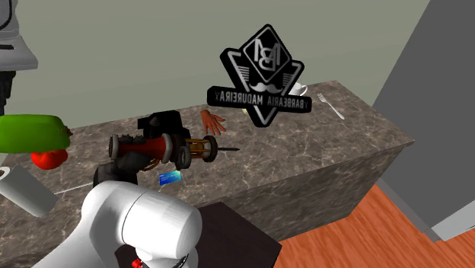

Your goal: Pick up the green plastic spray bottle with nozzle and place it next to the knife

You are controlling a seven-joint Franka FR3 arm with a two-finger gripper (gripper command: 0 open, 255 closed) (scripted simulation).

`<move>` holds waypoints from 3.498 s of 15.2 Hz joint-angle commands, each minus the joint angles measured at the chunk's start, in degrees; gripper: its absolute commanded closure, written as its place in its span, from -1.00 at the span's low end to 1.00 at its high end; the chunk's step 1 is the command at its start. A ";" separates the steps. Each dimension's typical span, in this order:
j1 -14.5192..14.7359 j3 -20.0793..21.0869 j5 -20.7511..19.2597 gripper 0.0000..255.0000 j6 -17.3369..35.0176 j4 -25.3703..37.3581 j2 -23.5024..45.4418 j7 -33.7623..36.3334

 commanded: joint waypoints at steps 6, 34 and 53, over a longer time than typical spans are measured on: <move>1.40 3.37 4.45 1.00 1.05 -0.78 -2.91 3.64; 6.58 16.35 15.35 1.00 10.37 -21.11 -12.62 -3.30; 10.33 31.50 29.15 1.00 17.21 -30.58 -14.42 -7.76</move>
